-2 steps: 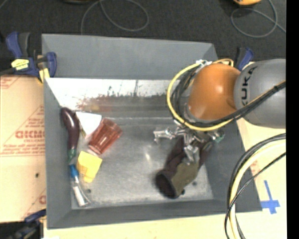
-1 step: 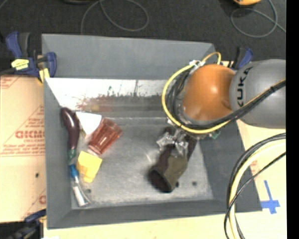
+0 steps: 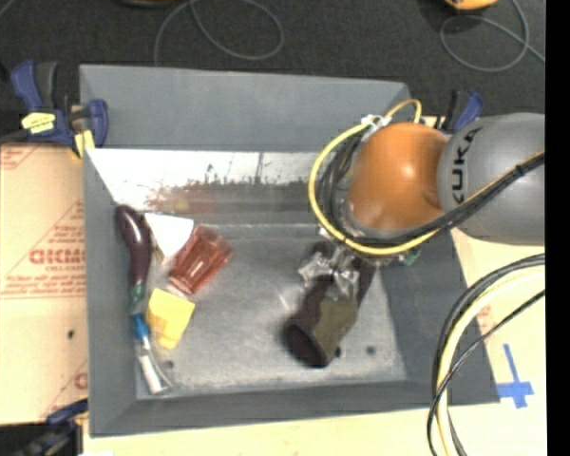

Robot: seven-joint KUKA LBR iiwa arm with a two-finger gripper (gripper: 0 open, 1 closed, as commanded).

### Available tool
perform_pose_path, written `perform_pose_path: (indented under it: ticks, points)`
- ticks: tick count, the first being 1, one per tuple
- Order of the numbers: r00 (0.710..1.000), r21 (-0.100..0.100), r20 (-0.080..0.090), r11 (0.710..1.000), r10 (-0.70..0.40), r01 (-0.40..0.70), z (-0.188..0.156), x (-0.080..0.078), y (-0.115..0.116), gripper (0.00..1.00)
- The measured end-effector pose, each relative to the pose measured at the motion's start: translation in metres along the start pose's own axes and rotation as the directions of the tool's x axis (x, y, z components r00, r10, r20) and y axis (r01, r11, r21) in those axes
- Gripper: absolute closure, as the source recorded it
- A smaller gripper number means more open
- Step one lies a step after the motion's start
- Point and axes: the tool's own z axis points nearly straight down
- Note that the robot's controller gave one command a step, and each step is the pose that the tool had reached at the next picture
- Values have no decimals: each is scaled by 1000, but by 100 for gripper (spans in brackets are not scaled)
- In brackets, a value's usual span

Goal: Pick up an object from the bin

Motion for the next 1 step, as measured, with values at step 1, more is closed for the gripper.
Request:
perform_pose_path:
  ticks: [1]
  points:
    - [1000, -2, 0, 1000, 1, -1, -4, 1, 1, 100]
